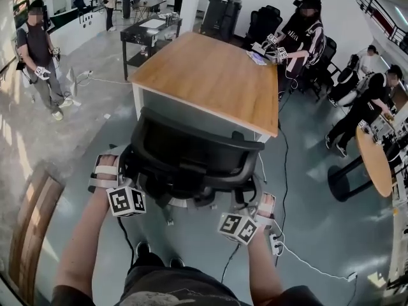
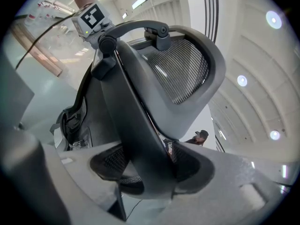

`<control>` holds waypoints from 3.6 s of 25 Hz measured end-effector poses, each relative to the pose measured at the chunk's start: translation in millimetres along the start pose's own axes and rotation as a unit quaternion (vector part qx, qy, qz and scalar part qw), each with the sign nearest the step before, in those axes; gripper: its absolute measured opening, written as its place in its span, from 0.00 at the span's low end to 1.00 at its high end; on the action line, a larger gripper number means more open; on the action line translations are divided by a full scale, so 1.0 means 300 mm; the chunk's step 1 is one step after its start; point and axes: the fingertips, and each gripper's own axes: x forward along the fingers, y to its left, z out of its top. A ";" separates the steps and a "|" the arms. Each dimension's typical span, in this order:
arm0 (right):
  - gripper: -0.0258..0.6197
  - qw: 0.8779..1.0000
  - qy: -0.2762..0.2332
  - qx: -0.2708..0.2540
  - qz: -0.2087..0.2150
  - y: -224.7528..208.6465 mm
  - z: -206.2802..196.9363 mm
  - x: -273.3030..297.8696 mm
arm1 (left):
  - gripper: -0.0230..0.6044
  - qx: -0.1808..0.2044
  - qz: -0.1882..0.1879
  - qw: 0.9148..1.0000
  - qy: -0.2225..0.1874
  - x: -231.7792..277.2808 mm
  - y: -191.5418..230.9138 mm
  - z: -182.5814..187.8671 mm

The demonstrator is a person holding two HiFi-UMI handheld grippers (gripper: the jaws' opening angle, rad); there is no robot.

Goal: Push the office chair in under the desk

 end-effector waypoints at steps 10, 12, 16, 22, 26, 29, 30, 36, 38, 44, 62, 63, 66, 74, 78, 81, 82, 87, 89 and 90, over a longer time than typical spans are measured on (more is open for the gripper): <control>0.45 0.998 0.054 0.019 -0.036 0.008 0.120 0.182 | 0.46 0.016 -0.018 0.999 -0.046 0.273 0.124 -0.086; 0.45 0.997 0.065 0.021 -0.043 0.009 0.145 0.220 | 0.46 0.019 -0.023 0.998 -0.056 0.333 0.158 -0.100; 0.45 0.995 0.082 0.023 -0.055 0.000 0.153 0.293 | 0.45 0.029 -0.032 0.996 -0.075 0.455 0.192 -0.092; 0.45 0.992 0.106 0.028 -0.065 -0.026 0.149 0.415 | 0.46 0.028 -0.033 0.995 -0.089 0.620 0.228 -0.073; 0.45 0.991 0.112 0.028 -0.067 -0.054 0.133 0.502 | 0.46 0.027 -0.027 0.995 -0.095 0.711 0.248 -0.048; 0.45 0.990 0.119 0.030 -0.064 -0.078 0.102 0.570 | 0.46 0.027 -0.023 0.994 -0.100 0.778 0.250 -0.018; 0.45 0.990 0.122 0.031 -0.064 -0.089 0.090 0.594 | 0.46 0.027 -0.022 0.994 -0.101 0.801 0.252 -0.005; 0.46 0.990 0.122 0.032 -0.069 -0.128 0.050 0.671 | 0.47 0.022 -0.019 0.994 -0.101 0.884 0.252 0.039; 0.46 0.990 0.120 0.031 -0.067 -0.140 0.036 0.698 | 0.47 0.017 -0.019 0.995 -0.100 0.909 0.252 0.055; 0.46 0.991 0.114 0.029 -0.067 -0.196 -0.013 0.805 | 0.47 0.014 -0.019 0.995 -0.097 1.002 0.270 0.119; 0.46 0.992 0.094 0.039 -0.071 -0.271 -0.056 0.877 | 0.47 0.008 0.000 0.996 -0.084 1.035 0.266 0.182; 0.46 0.992 0.094 0.040 -0.071 -0.272 -0.059 0.878 | 0.47 0.008 0.001 0.996 -0.084 1.033 0.264 0.184; 0.46 0.992 0.091 0.041 -0.072 -0.268 -0.062 0.879 | 0.47 0.007 0.004 0.997 -0.082 1.028 0.259 0.182; 0.46 0.994 0.079 0.031 -0.074 -0.262 -0.062 0.886 | 0.47 0.005 0.006 0.997 -0.075 1.030 0.262 0.175; 0.46 0.994 0.074 0.027 -0.070 -0.267 -0.059 0.881 | 0.47 0.007 0.007 0.997 -0.076 1.028 0.263 0.178; 0.46 0.995 0.071 0.013 -0.063 -0.239 -0.090 0.892 | 0.48 0.010 0.012 0.997 -0.078 1.031 0.256 0.175; 0.46 0.996 0.069 0.011 -0.061 -0.234 -0.093 0.894 | 0.48 0.011 0.013 0.997 -0.078 1.032 0.255 0.174; 0.46 0.995 0.083 0.001 -0.045 -0.239 -0.086 0.893 | 0.48 0.014 0.014 0.997 -0.080 1.033 0.257 0.175; 0.49 0.994 0.107 -0.013 -0.031 -0.220 -0.101 0.901 | 0.49 0.014 0.022 0.996 -0.080 1.031 0.256 0.173; 0.53 0.993 0.116 -0.016 -0.025 -0.211 -0.106 0.906 | 0.51 0.015 0.028 0.996 -0.082 1.028 0.256 0.172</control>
